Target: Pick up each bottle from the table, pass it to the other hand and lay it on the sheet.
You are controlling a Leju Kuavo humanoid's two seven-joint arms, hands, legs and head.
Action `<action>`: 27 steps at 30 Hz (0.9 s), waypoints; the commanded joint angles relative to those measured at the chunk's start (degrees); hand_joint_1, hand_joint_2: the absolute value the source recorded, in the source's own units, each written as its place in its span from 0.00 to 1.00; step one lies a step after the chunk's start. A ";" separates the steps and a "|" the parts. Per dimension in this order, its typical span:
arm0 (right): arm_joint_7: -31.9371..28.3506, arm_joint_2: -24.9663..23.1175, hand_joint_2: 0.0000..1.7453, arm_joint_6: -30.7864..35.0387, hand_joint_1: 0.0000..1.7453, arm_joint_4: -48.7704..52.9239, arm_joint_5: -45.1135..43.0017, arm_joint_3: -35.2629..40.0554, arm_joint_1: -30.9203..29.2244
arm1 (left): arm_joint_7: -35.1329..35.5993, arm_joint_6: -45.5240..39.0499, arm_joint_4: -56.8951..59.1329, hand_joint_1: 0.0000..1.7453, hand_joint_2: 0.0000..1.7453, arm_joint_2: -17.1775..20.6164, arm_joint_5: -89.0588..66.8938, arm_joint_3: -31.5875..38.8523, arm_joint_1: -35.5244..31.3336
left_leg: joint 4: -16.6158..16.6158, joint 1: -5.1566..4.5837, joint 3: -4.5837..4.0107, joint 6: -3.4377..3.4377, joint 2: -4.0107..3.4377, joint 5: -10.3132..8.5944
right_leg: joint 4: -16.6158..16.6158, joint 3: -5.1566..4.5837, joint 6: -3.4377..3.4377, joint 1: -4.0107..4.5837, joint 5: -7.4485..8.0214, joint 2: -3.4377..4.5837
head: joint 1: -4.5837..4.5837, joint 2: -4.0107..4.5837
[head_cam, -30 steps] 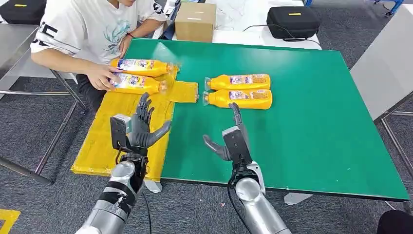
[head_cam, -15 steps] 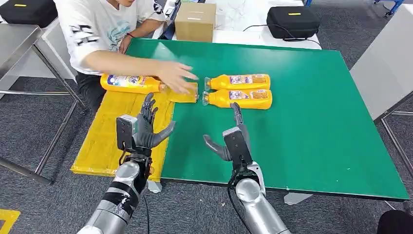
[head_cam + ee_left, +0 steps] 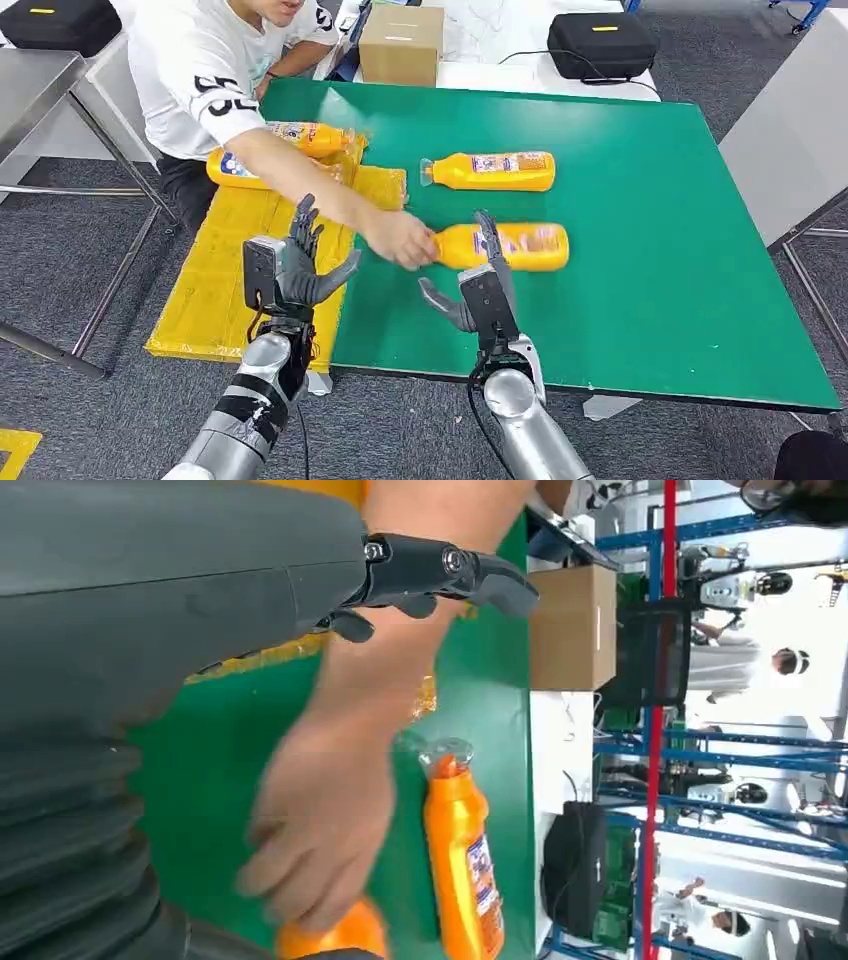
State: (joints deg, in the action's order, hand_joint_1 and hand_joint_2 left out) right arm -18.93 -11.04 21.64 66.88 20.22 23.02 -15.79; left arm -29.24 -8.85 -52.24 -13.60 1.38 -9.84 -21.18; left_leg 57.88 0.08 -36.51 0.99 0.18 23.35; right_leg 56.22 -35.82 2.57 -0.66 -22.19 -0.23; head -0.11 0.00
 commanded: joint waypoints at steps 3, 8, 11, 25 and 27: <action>-0.24 0.53 1.00 -0.11 0.00 -1.16 -0.48 -0.08 -1.22 | -0.22 0.35 4.09 0.00 1.00 0.78 0.65 -0.49 -2.00 | -0.06 0.00 0.32 -0.05 -0.02 0.11 | -0.03 0.30 -0.08 0.01 -0.11 0.02 | 0.00 0.00; -0.27 0.53 1.00 -0.12 0.00 -1.38 -0.49 -0.05 -1.41 | -0.30 0.55 3.85 0.00 1.00 0.82 0.65 -0.54 -2.06 | -0.01 0.04 0.49 -0.09 -0.02 0.21 | 0.00 0.49 -0.13 0.04 -0.21 0.02 | 0.00 0.00; -0.34 0.62 1.00 -0.01 0.00 -1.33 -0.39 0.07 -1.47 | -0.70 0.33 3.55 0.00 1.00 0.98 0.28 -0.62 -2.13 | -0.03 0.01 0.23 -0.05 -0.02 0.09 | -0.02 0.22 -0.07 0.02 -0.08 0.02 | 0.00 0.00; 1.35 1.66 1.00 0.11 0.00 -2.86 2.52 0.59 -1.92 | -0.71 0.70 3.04 0.00 1.00 0.97 0.14 0.19 -1.62 | -0.04 0.01 0.21 -0.04 -0.03 0.08 | -0.03 0.22 -0.06 0.02 -0.07 0.03 | 0.00 0.00; 2.08 2.23 1.00 0.43 0.00 -3.16 3.45 0.49 -2.01 | -0.68 0.68 2.88 0.00 1.00 0.96 0.14 0.22 -1.50 | -0.04 0.03 0.24 -0.05 -0.03 0.09 | -0.03 0.25 -0.07 0.03 -0.08 0.04 | 0.00 0.00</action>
State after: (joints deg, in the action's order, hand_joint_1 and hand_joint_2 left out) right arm -18.12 -10.88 21.64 66.88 22.34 22.99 -15.70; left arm -30.08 -8.37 -51.67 -13.57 1.29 -9.66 -21.19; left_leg 57.88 0.08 -36.53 0.99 0.19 23.35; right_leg 56.22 -35.82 2.57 -0.66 -22.19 -0.23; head -0.11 0.00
